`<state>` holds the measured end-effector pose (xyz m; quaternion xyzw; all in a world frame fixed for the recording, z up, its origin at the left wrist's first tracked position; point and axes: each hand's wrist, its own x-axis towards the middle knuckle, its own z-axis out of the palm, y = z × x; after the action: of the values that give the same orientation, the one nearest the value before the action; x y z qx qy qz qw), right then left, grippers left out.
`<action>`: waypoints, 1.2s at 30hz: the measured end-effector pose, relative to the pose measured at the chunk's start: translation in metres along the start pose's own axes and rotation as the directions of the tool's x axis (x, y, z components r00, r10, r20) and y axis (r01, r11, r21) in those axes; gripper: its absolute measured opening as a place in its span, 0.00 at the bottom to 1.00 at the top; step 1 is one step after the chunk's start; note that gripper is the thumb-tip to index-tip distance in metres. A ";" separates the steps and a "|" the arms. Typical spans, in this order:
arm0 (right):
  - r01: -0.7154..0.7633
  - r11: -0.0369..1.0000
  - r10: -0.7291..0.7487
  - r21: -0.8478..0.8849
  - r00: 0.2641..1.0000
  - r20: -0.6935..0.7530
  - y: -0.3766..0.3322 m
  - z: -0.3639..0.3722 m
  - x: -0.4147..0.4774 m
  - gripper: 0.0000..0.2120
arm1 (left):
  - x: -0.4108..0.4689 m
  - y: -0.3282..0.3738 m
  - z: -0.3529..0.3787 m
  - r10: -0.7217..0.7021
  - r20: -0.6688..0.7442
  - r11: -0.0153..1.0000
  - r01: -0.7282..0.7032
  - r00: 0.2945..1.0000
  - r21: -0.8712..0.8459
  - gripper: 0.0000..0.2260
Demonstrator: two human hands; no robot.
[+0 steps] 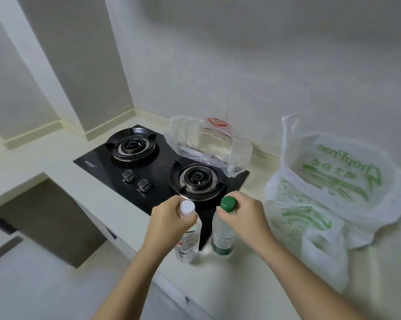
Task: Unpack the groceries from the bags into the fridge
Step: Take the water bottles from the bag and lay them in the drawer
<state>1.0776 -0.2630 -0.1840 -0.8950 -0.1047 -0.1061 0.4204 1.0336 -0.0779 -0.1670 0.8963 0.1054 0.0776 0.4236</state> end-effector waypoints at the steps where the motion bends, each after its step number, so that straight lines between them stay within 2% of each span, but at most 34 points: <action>1: -0.004 1.000 0.004 -0.003 1.000 0.001 0.001 0.004 -0.004 0.08 | -0.005 -0.005 0.002 -0.005 0.005 1.000 0.005 1.000 -0.014 0.05; 6: -0.032 0.999 0.032 0.001 0.999 0.032 0.009 0.021 -0.025 0.08 | -0.022 -0.023 0.010 -0.034 0.029 0.996 0.036 0.999 -0.078 0.07; 10: -0.075 0.996 0.074 0.048 0.997 0.029 0.012 0.025 -0.033 0.08 | -0.024 -0.028 0.012 0.016 0.057 0.997 -0.012 0.998 -0.075 0.08; 13: -0.039 0.999 0.038 0.029 0.998 0.047 0.013 0.024 -0.033 0.08 | -0.023 -0.029 0.010 0.046 0.077 0.997 -0.040 0.996 -0.071 0.08; 16: -0.019 1.000 0.018 0.020 0.999 0.050 0.015 0.023 -0.035 0.09 | -0.023 -0.035 0.010 0.077 0.058 0.994 -0.072 0.995 -0.084 0.09; 19: -0.024 0.999 0.023 0.039 1.000 0.016 0.023 0.025 -0.042 0.10 | -0.029 -0.049 0.015 0.137 -0.020 0.990 -0.138 0.990 -0.037 0.12; 21: -0.035 0.999 0.036 0.041 0.999 -0.011 0.031 0.029 -0.049 0.13 | -0.032 -0.061 0.021 0.148 -0.060 0.985 -0.153 0.987 -0.076 0.15; 25: -0.199 0.968 0.195 0.156 0.980 0.038 0.049 0.043 -0.068 0.29 | -0.034 -0.080 0.031 0.155 -0.010 0.960 -0.153 0.988 -0.236 0.24; 27: -0.261 0.936 0.248 0.235 0.965 0.086 0.056 0.051 -0.075 0.32 | -0.034 -0.085 0.035 0.134 0.059 0.950 -0.111 0.989 -0.292 0.28; 30: -0.422 0.812 0.357 0.403 0.906 0.230 0.063 0.061 -0.082 0.32 | -0.037 -0.093 0.044 0.060 0.162 0.947 -0.005 0.985 -0.322 0.29; 31: -0.457 0.785 0.384 0.418 0.889 0.250 0.066 0.064 -0.083 0.30 | -0.038 -0.098 0.048 0.041 0.172 0.949 0.015 0.984 -0.315 0.29; 36: -0.495 0.791 0.437 0.359 0.868 0.236 0.072 0.079 -0.087 0.25 | -0.037 -0.121 0.065 -0.051 0.246 0.943 0.128 0.968 -0.308 0.28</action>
<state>1.0230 -0.2555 -0.3100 -0.7903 0.0704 0.0884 0.6022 0.9975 -0.0608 -0.3034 0.8122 0.0815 -0.0322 0.5767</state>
